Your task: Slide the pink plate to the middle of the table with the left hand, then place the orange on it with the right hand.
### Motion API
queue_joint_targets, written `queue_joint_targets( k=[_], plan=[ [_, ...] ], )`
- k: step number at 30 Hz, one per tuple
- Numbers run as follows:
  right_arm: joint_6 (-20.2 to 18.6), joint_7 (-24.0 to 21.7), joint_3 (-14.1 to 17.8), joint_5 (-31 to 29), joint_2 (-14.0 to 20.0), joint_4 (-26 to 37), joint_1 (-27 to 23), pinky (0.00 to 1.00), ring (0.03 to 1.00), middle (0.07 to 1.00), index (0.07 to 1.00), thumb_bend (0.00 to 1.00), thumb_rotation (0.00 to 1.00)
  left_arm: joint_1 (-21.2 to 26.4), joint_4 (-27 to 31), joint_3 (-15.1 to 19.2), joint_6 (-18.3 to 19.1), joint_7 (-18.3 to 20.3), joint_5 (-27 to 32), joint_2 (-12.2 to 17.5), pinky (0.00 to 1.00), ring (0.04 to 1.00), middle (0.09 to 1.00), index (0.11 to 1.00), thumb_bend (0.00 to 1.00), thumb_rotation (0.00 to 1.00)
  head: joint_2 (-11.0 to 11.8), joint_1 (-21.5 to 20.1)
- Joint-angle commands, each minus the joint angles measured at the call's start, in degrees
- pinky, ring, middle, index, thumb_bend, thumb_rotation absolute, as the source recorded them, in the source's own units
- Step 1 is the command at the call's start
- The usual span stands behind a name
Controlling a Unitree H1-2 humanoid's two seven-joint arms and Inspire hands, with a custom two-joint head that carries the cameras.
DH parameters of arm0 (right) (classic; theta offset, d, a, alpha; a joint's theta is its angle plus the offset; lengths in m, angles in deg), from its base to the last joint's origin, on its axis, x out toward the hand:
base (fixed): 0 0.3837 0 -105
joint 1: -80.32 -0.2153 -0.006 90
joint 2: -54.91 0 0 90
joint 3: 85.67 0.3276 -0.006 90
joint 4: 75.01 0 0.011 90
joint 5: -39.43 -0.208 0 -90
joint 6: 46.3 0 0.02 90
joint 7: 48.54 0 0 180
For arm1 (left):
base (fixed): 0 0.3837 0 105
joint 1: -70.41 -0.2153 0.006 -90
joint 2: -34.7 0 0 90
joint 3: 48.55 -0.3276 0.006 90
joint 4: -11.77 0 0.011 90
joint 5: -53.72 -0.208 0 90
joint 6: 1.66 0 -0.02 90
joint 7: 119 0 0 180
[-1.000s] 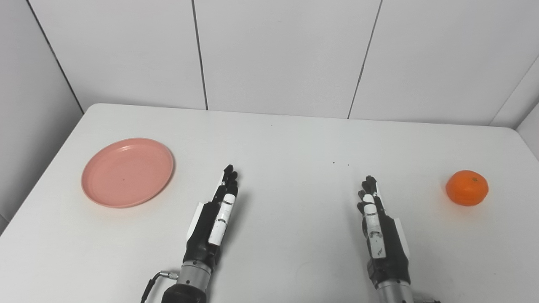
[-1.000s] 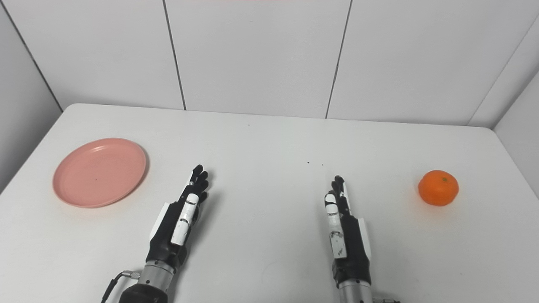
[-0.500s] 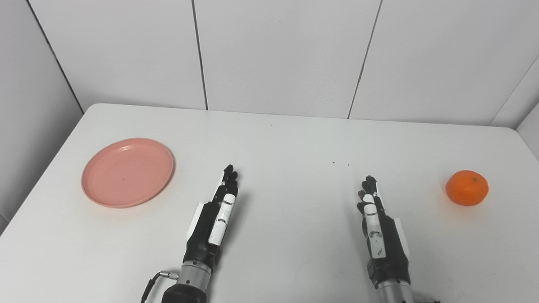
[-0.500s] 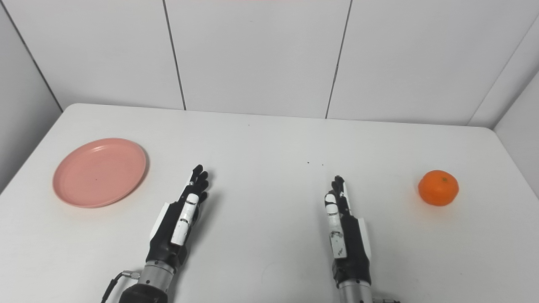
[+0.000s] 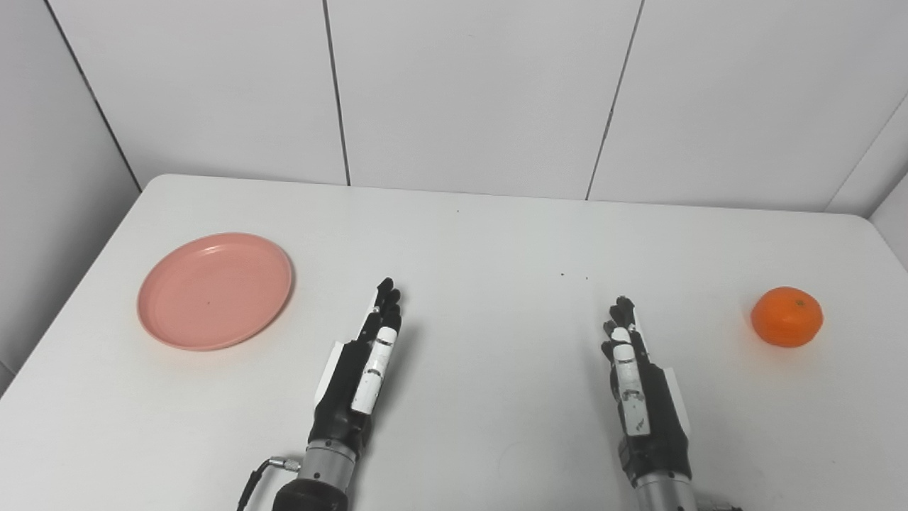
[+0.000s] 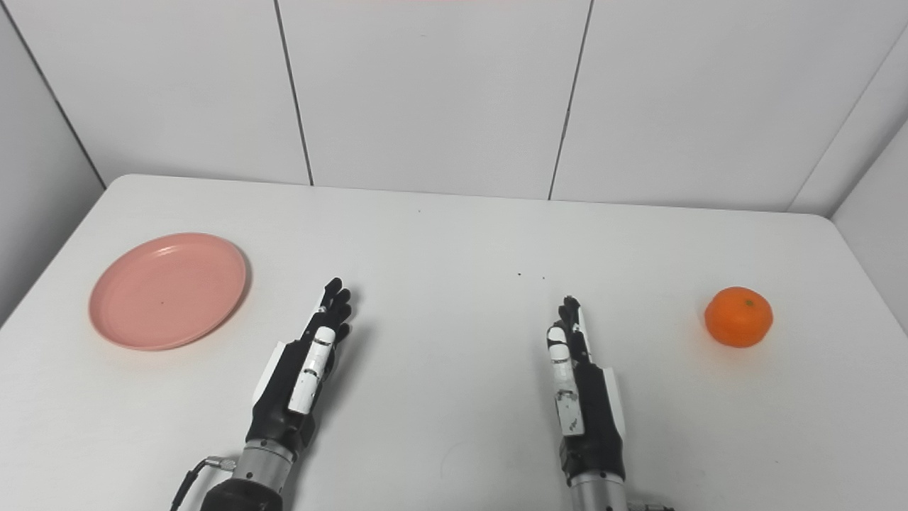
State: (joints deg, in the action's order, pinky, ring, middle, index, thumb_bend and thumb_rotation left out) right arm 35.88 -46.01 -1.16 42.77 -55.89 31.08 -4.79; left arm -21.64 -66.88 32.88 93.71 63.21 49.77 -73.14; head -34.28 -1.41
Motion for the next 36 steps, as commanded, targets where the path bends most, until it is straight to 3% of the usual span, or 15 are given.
queue_joint_targets(
  k=[1, 9, 19, 28, 36],
  plan=[
    [3.2, 0.0, -0.1, -0.1, -0.4, 1.1, -0.9, 1.00, 1.000, 1.000, 1.000, 0.24, 1.00, 0.8, 1.5, -0.2, -2.5, -0.2, 0.1, -0.7, 1.00, 1.000, 1.000, 1.000, 0.40, 1.00, 0.1, 0.1],
    [3.6, -0.1, 0.0, -0.3, -0.2, 0.8, -0.8, 1.00, 1.000, 1.000, 1.000, 0.23, 1.00, 0.8, 1.0, -0.5, -2.5, 0.2, 0.3, -0.6, 1.00, 1.000, 1.000, 1.000, 0.40, 1.00, 0.9, 1.3],
    [4.1, -2.0, 1.5, -3.8, 1.9, 0.7, -0.3, 1.00, 1.000, 1.000, 1.000, 0.23, 1.00, 0.4, -0.5, -2.0, -2.2, -0.9, -1.2, -2.7, 1.00, 1.000, 1.000, 1.000, 0.37, 1.00, 3.8, 8.8],
    [5.0, -2.9, 2.5, -6.2, 3.5, -0.3, -0.4, 1.00, 1.000, 1.000, 1.000, 0.20, 1.00, 0.4, -1.9, -3.6, -2.2, -2.2, -3.0, -4.2, 0.99, 1.000, 1.000, 1.000, 0.33, 1.00, 5.7, 13.1],
    [5.2, -3.1, 2.7, -7.4, 4.2, -0.8, -0.4, 1.00, 1.000, 1.000, 1.000, 0.19, 1.00, 0.7, -3.3, -3.8, -2.1, -2.7, -3.8, -5.1, 0.98, 1.000, 1.000, 1.000, 0.33, 1.00, 6.4, 13.9]
  ],
)
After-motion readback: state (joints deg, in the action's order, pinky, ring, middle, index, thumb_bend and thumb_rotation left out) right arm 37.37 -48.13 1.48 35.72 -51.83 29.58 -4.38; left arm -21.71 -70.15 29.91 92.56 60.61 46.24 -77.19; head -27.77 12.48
